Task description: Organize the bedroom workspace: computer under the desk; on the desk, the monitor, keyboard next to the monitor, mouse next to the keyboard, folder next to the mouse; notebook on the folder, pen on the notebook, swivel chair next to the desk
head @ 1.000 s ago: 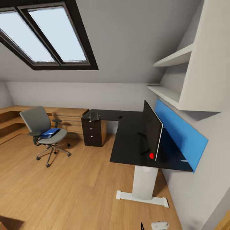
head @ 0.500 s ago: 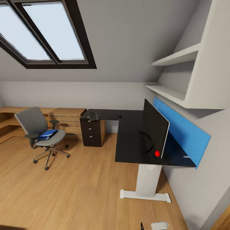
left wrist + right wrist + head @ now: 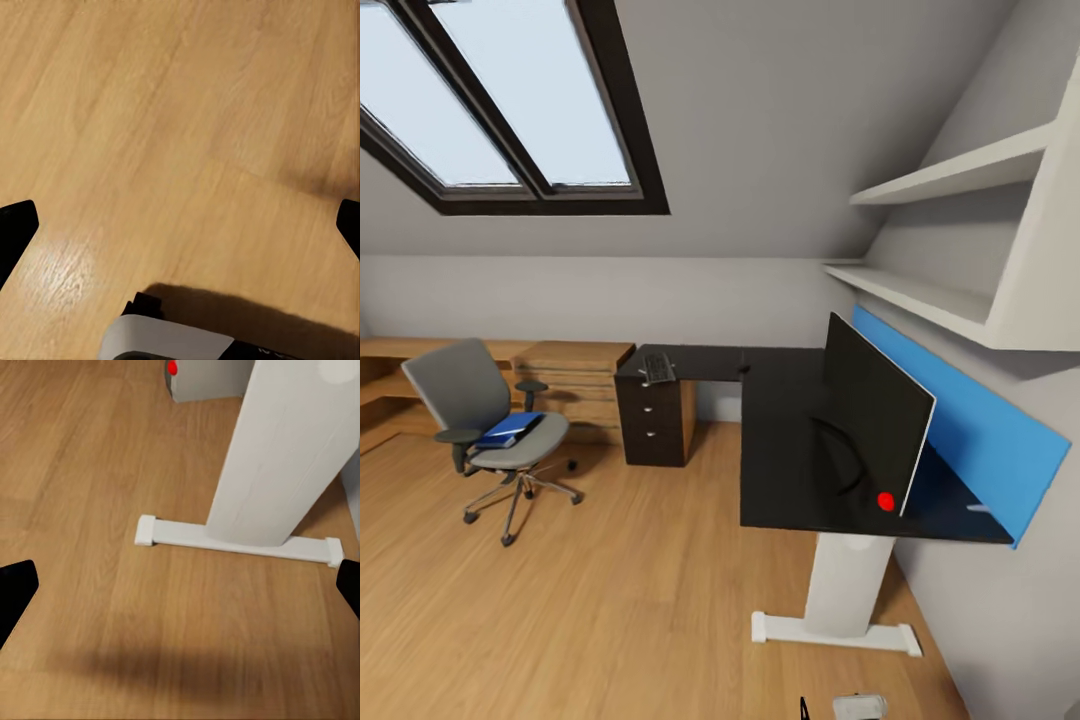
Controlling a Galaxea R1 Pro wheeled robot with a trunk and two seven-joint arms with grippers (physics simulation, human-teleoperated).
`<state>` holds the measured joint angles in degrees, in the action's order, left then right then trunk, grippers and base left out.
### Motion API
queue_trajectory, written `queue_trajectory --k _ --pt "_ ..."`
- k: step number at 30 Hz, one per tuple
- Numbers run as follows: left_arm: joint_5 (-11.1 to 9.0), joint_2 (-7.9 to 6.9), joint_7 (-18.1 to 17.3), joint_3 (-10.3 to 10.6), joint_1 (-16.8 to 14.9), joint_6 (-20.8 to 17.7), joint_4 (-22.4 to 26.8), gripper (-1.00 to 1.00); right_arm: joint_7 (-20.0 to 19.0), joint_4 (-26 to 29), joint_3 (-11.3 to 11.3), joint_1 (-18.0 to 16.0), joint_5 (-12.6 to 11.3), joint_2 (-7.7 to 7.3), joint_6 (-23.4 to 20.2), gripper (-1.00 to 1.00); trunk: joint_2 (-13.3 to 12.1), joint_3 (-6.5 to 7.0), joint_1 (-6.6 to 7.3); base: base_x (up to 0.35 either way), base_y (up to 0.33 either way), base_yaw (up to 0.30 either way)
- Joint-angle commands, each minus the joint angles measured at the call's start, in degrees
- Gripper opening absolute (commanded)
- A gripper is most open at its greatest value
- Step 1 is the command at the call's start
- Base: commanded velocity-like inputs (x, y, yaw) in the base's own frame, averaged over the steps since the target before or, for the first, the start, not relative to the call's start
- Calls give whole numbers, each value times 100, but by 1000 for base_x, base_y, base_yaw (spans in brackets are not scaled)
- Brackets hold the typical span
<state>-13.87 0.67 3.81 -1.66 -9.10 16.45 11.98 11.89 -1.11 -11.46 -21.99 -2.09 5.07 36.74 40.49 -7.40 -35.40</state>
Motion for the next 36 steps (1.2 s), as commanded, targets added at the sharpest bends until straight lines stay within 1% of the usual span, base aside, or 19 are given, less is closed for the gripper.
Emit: queue_trajectory --k 1,3,8,14,21,28,36 --pt "-3 3 -19 -16 -4 16 -3 100 33 -12 -49 -7 -20 3 18 100 7 -9 -4 312 77 0" --pt "-8 2 -102 -18 -4 10 -5 100 34 -12 -49 -7 -19 4 16 100 7 -9 -4 323 37 0" --pt "-10 1 -135 -19 -4 8 -3 100 33 -12 -49 -7 -19 8 12 100 7 -9 -4 309 10 0" --pt "-2 6 -144 -10 -4 8 -3 100 30 -12 -49 -7 -19 3 13 100 7 6 -4 15 0 -94" --pt "-6 4 -144 -16 -4 14 -3 100 25 -12 -49 -7 -21 7 11 100 7 32 -4 14 27 -221" --pt "-10 -4 -144 -23 -4 11 -3 100 24 -12 -54 -7 -21 10 9 100 7 27 -4 122 220 -252" --pt "-10 -5 -144 -27 -4 14 -3 100 17 -12 -57 -7 -24 18 -23 100 7 -29 -4 155 267 -154"
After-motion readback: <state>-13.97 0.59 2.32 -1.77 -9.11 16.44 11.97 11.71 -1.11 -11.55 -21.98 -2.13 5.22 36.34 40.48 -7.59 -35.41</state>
